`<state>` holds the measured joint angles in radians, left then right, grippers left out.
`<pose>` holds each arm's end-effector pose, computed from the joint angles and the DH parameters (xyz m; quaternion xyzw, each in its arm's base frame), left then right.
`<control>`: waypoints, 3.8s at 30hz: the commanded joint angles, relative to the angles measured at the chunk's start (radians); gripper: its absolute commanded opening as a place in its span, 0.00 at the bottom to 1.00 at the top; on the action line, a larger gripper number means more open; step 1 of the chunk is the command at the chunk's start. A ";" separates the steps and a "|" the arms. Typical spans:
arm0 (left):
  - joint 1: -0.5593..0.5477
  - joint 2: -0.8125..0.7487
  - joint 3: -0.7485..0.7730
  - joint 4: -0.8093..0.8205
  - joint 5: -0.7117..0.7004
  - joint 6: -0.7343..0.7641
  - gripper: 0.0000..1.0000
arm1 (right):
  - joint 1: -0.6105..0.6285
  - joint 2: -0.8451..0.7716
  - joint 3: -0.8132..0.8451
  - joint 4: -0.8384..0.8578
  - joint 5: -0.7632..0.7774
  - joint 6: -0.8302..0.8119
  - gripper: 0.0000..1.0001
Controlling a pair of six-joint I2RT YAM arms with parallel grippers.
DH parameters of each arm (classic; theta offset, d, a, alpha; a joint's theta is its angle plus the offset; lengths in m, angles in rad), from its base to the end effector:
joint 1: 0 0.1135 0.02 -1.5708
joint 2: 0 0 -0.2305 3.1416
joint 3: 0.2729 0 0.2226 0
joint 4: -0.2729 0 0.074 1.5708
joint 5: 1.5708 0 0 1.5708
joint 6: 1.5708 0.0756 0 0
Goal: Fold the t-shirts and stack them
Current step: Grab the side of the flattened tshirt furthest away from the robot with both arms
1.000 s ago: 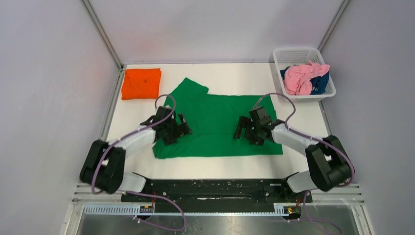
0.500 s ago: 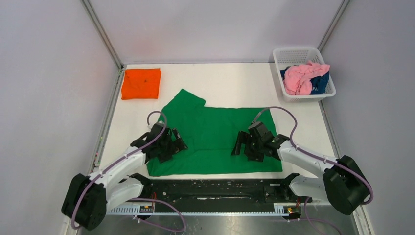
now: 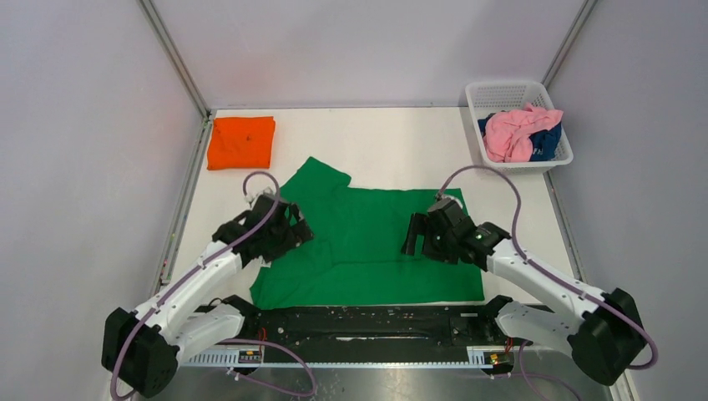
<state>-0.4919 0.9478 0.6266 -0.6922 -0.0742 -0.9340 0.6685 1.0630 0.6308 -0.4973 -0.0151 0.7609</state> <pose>0.1674 -0.0833 0.1632 -0.2206 0.9351 -0.1528 0.2313 0.1697 0.1355 0.1597 0.0415 0.9481 0.2120 0.2334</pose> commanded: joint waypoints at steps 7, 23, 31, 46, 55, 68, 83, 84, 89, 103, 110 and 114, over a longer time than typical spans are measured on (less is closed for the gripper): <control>0.095 0.407 0.567 -0.002 -0.204 0.206 0.99 | 0.005 -0.181 0.087 -0.029 0.493 -0.041 0.99; 0.241 1.422 1.658 -0.255 -0.226 0.469 0.83 | -0.143 -0.015 0.080 0.010 0.433 -0.133 1.00; 0.242 1.542 1.697 -0.149 -0.220 0.519 0.72 | -0.222 0.084 0.091 0.030 0.264 -0.144 0.99; 0.240 1.586 1.622 -0.207 -0.188 0.469 0.44 | -0.230 0.093 0.093 0.011 0.325 -0.162 1.00; 0.239 1.512 1.549 -0.223 -0.121 0.470 0.00 | -0.301 0.190 0.209 -0.017 0.430 -0.164 1.00; 0.198 1.127 1.111 0.014 0.011 0.447 0.00 | -0.456 0.678 0.727 -0.182 0.305 -0.338 0.97; 0.168 0.836 0.744 0.144 0.061 0.380 0.00 | -0.499 1.097 1.145 -0.365 0.252 -0.254 0.80; 0.167 0.821 0.731 0.145 0.059 0.380 0.00 | -0.499 1.109 1.155 -0.370 0.247 -0.254 0.73; 0.165 0.759 0.669 0.156 0.049 0.371 0.00 | -0.501 1.139 1.200 -0.416 0.260 -0.216 0.72; 0.165 0.690 0.637 0.146 0.061 0.378 0.00 | -0.506 0.945 1.072 -0.101 -0.236 -1.413 0.78; 0.165 0.652 0.625 0.130 0.039 0.382 0.00 | -0.511 1.050 1.124 -0.442 -0.130 -1.787 0.72; 0.165 0.647 0.627 0.115 0.032 0.388 0.00 | -0.512 1.115 1.107 -0.441 -0.104 -1.809 0.71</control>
<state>-0.3229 1.6417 1.2594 -0.5835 -0.0303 -0.5541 0.1631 2.1136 1.7329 -0.8417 -0.1535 -0.8974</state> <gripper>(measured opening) 0.010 0.709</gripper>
